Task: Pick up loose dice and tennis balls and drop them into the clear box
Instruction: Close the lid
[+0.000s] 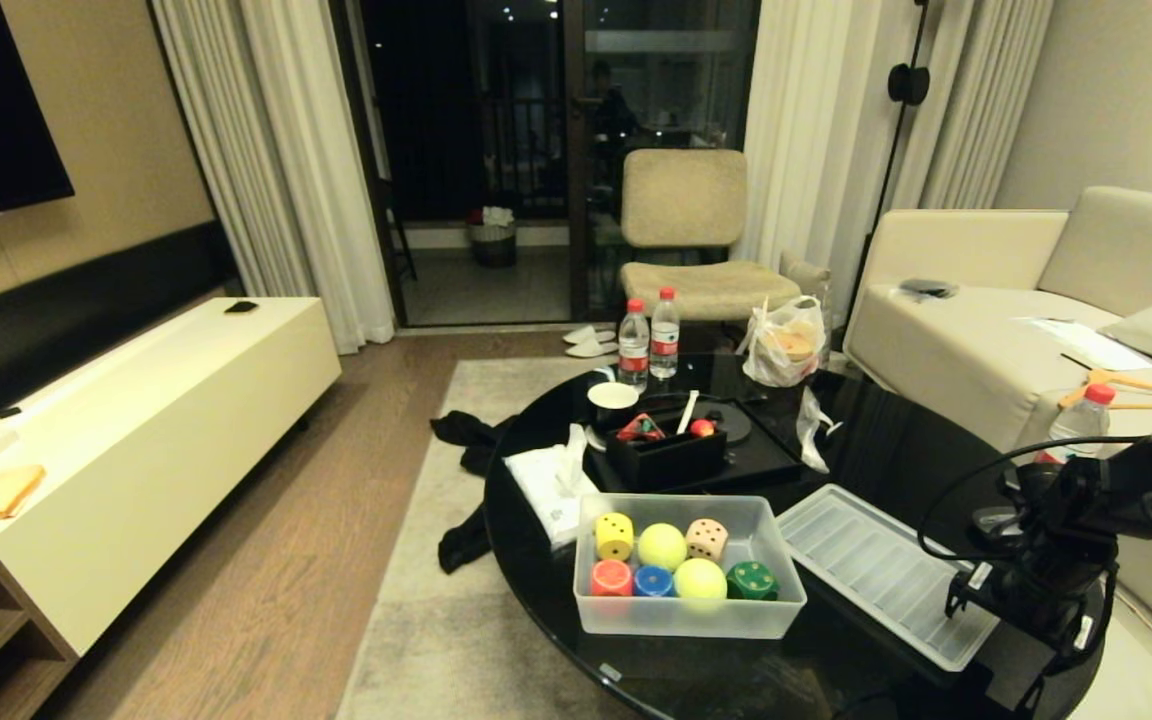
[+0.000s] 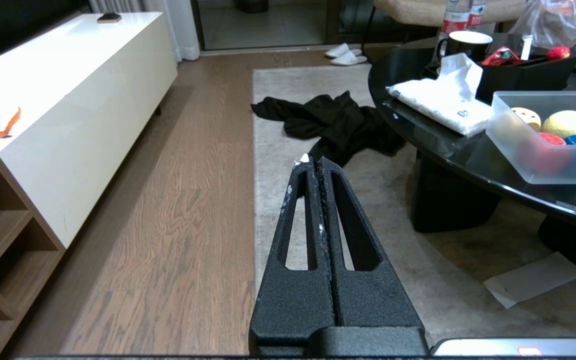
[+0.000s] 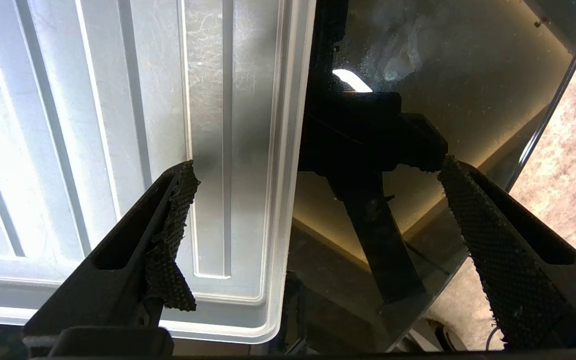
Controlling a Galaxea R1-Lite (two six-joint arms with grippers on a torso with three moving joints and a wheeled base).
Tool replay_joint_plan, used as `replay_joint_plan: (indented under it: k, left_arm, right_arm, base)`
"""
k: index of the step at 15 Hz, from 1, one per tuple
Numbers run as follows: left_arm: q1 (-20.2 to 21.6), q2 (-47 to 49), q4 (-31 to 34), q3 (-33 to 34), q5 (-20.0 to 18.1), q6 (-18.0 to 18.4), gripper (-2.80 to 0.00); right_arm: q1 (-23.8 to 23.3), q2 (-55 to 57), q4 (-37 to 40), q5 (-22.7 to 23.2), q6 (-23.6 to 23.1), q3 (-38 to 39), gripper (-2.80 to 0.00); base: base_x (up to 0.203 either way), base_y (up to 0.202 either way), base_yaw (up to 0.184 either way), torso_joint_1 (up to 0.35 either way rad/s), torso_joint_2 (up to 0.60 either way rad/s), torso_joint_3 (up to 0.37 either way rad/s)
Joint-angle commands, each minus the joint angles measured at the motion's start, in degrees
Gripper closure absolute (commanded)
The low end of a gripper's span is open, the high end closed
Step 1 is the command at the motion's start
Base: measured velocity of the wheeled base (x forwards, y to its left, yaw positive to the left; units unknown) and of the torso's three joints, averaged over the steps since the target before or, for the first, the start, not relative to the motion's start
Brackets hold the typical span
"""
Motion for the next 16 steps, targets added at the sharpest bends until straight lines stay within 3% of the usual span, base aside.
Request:
replay_joint_plan:
  k: [1,2,3,4,16]
  left_arm:
    - [0.0,0.0,0.0,0.2,0.0,-0.1,0.00]
    - [0.0,0.0,0.0,0.2,0.0,0.0,0.00]
    - [0.0,0.0,0.0,0.2,0.0,-0.1,0.00]
    - [0.0,0.0,0.0,0.2,0.0,0.0,0.00]
    - [0.0,0.0,0.0,0.2,0.0,0.0,0.00]
  right_arm:
    - [0.0,0.2,0.2,0.0,0.2,0.1,-2.80]
    - [0.0,0.4,0.0,-0.1,0.2,0.0,-2.80]
    - [0.0,0.5,-0.3,-0.1,0.2,0.1,-0.31]
    - [0.0,0.5,-0.3,-0.1,0.2,0.2,0.00]
    - [-0.1,0.4,-0.3,0.1,0.7,0.2,0.00]
  base:
    - [0.000,0.000,0.000,0.000,0.00,0.000]
    - [0.000,0.000,0.000,0.000,0.00,0.000]
    - [0.000,0.000,0.000,0.000,0.00,0.000]
    - [0.000,0.000,0.000,0.000,0.00,0.000]
    - [0.000,0.000,0.000,0.000,0.00,0.000]
